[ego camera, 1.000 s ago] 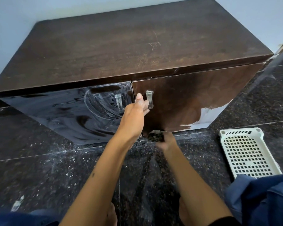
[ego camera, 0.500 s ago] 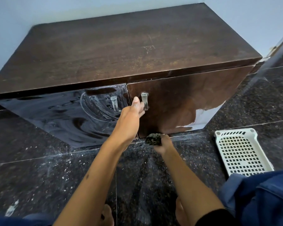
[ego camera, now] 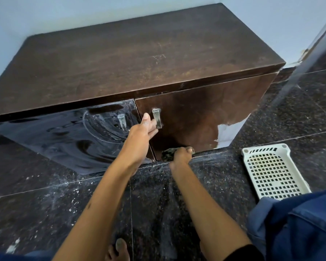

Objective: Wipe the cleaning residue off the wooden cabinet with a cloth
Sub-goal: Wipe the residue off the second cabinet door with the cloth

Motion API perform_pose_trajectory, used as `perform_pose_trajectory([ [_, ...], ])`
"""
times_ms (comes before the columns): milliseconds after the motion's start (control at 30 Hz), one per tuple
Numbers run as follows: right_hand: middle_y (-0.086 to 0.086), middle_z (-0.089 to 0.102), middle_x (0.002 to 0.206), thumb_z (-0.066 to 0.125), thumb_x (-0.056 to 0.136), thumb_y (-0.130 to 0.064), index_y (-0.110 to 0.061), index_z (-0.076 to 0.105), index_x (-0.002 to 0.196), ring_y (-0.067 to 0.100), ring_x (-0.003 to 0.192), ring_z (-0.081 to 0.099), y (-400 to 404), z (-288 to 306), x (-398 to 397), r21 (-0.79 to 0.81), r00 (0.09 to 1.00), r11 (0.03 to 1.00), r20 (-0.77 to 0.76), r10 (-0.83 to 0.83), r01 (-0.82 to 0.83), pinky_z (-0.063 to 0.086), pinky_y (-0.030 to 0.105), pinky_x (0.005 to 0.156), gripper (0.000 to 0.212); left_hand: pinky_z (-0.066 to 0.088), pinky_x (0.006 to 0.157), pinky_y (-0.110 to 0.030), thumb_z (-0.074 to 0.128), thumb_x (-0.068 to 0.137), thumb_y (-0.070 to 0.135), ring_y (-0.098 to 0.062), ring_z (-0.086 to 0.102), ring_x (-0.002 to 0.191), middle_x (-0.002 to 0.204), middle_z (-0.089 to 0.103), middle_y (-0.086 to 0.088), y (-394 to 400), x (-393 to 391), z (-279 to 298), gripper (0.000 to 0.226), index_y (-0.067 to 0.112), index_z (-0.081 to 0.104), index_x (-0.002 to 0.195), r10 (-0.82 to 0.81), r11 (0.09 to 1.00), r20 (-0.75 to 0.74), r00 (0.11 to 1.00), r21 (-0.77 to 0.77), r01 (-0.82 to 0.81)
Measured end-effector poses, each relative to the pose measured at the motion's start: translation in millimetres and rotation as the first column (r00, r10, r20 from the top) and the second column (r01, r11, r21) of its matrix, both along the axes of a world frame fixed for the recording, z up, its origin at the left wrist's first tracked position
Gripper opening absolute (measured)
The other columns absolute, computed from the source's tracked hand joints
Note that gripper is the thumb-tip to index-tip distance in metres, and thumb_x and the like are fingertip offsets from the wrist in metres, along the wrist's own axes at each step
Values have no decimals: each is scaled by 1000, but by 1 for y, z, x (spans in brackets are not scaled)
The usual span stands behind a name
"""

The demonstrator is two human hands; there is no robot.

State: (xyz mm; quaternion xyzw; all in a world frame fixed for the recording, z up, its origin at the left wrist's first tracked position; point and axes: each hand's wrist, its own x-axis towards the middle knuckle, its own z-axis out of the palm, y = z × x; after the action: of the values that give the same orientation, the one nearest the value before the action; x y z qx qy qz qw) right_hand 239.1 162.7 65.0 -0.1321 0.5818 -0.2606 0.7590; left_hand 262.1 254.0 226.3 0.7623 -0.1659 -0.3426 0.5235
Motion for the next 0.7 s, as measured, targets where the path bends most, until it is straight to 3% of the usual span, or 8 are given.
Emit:
perform_pose_trajectory([
  [67, 25, 51, 130, 24, 97, 0, 4, 51, 120, 34, 105, 55, -21, -6, -17, 45, 999, 999, 43, 16, -18, 43, 51, 100, 36, 17, 114, -33, 13, 101, 41, -12, 45, 128, 146, 41, -6, 1, -1, 0, 58, 7, 37, 140, -10, 1000, -17, 1000, -8, 10],
  [133, 25, 48, 135, 26, 98, -1, 3, 53, 107, 38, 118, 52, -47, -12, -32, -1, 1000, 1000, 16, -18, 18, 41, 49, 104, 29, 16, 114, -31, 13, 100, 41, -11, 43, 130, 147, 38, -5, 2, -2, 1, 58, 7, 35, 142, -26, 999, -43, 999, -26, 25],
  [267, 9, 44, 143, 30, 94, 1, -15, 32, 147, 29, 113, 53, -58, 9, -22, -229, 968, 944, -27, -251, 239, 44, 34, 98, 55, 13, 118, -38, 13, 100, 43, -10, 43, 130, 148, 37, -5, 3, 4, -2, 58, 8, 34, 142, -19, 999, -26, 999, -43, 18],
  [400, 5, 21, 157, 34, 94, 2, -16, 21, 150, 25, 140, 31, -14, 13, 4, -486, 950, 870, -222, -219, 87, 25, 37, 116, 61, 16, 112, -29, 14, 101, 41, -11, 43, 130, 147, 38, -4, 3, -1, -7, 57, 7, 34, 142, 18, 998, -25, 1000, -54, -19],
  [500, 6, 25, 156, 32, 95, 1, -18, 20, 151, 28, 134, 38, -19, -5, -9, -351, 968, 935, -212, -132, 50, 32, 35, 111, 61, 15, 117, -37, 15, 100, 42, -10, 44, 129, 147, 40, -3, 4, -2, -8, 57, 8, 35, 142, 26, 997, -32, 999, -70, -28],
  [600, 13, 50, 136, 29, 97, -3, -12, 41, 140, 29, 105, 55, -55, -15, -36, -92, 988, 994, -130, -79, 68, 47, 35, 86, 46, 16, 117, -39, 16, 100, 42, -10, 46, 127, 145, 42, -4, 3, 0, -7, 57, 7, 38, 140, 25, 997, -40, 999, -75, -28],
  [700, 13, 50, 136, 29, 97, -4, -11, 44, 137, 29, 106, 55, -71, -15, -48, -92, 980, 991, -168, -109, 94, 46, 34, 87, 43, 17, 117, -37, 15, 100, 42, -8, 45, 127, 145, 42, -2, 3, -2, -6, 58, 8, 38, 140, 8, 997, -48, 999, -73, -11],
])
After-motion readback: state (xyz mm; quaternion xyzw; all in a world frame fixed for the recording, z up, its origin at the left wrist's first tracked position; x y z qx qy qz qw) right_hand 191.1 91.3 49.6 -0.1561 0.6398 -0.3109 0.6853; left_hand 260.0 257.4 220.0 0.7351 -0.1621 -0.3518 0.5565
